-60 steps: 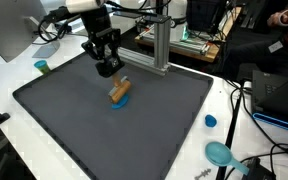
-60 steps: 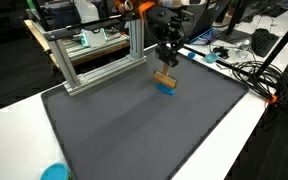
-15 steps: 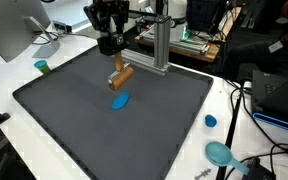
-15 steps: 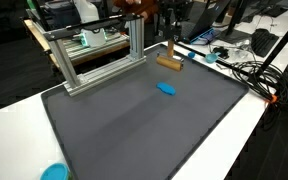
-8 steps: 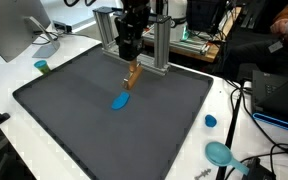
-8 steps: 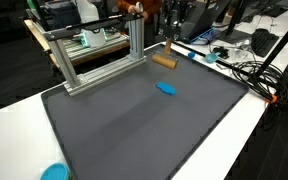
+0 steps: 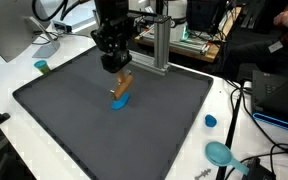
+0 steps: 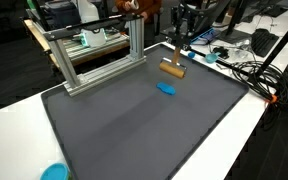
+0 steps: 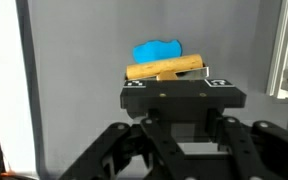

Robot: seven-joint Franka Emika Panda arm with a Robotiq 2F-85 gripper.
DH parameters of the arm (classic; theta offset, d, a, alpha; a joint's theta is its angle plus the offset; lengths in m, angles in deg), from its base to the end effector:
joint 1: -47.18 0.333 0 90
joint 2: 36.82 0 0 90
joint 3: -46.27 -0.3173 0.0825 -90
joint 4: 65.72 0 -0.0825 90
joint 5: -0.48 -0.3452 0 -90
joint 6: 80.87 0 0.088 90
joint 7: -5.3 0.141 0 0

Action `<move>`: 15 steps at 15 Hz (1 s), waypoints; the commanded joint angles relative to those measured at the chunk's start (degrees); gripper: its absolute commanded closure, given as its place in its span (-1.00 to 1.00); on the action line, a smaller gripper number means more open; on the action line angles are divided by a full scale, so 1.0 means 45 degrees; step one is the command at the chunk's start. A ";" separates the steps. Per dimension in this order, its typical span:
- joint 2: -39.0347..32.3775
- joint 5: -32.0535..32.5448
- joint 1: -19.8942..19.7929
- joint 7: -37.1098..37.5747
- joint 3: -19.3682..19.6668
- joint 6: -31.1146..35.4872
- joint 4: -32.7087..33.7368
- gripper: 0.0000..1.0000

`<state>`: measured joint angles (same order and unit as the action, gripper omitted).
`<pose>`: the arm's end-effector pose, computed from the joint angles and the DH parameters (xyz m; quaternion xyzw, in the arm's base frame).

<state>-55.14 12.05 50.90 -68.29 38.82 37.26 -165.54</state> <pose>0.6027 0.0961 0.3795 0.7065 0.7044 -0.0339 0.0597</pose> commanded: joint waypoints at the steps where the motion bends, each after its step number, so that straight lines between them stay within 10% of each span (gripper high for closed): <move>1: -0.0134 -0.0108 -0.0026 0.0088 0.0000 0.0245 0.0067 0.56; 15: -0.1337 0.0255 -0.0098 0.1385 0.0310 0.1615 -0.0025 0.56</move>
<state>-61.29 12.18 50.62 -63.35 39.80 43.98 -165.96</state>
